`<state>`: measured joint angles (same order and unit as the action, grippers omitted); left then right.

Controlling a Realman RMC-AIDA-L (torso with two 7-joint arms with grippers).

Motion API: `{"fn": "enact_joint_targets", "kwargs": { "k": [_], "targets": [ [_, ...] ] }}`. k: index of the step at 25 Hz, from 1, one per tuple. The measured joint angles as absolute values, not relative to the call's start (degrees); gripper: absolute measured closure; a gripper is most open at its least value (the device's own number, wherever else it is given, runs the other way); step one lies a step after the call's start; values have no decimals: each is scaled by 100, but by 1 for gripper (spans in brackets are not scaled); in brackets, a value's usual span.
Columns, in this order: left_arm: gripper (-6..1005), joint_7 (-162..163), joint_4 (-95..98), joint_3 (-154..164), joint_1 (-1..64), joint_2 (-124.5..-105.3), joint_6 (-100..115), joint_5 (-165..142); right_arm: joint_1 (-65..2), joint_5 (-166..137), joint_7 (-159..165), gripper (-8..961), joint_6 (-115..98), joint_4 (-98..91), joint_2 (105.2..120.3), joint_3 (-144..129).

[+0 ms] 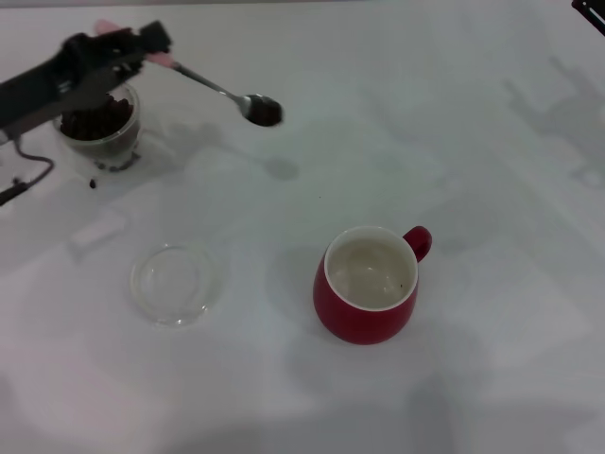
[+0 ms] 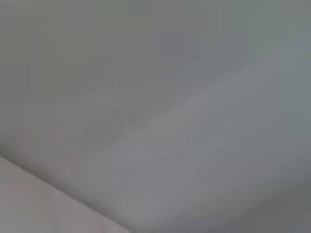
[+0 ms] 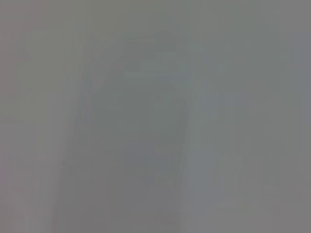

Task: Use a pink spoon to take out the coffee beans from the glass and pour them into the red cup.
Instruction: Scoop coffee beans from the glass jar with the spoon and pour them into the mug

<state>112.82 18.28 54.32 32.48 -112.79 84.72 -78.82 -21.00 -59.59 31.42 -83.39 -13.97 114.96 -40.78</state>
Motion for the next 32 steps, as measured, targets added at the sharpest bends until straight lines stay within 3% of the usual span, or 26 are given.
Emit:
{"fn": "enact_joint_targets", "kwargs": {
  "k": [21,32],
  "targets": [
    [873,11028,2055,6287,3858,-11601,8551,-8651,-2026,-5968,3129,108,-8474,-1267,11503,-4095],
    [872,11025,3165,6308,4015,-11824,8531,-9641,-2020,-5968,3118,109,-8520,-1178,11505,-4101]
  ]
}}
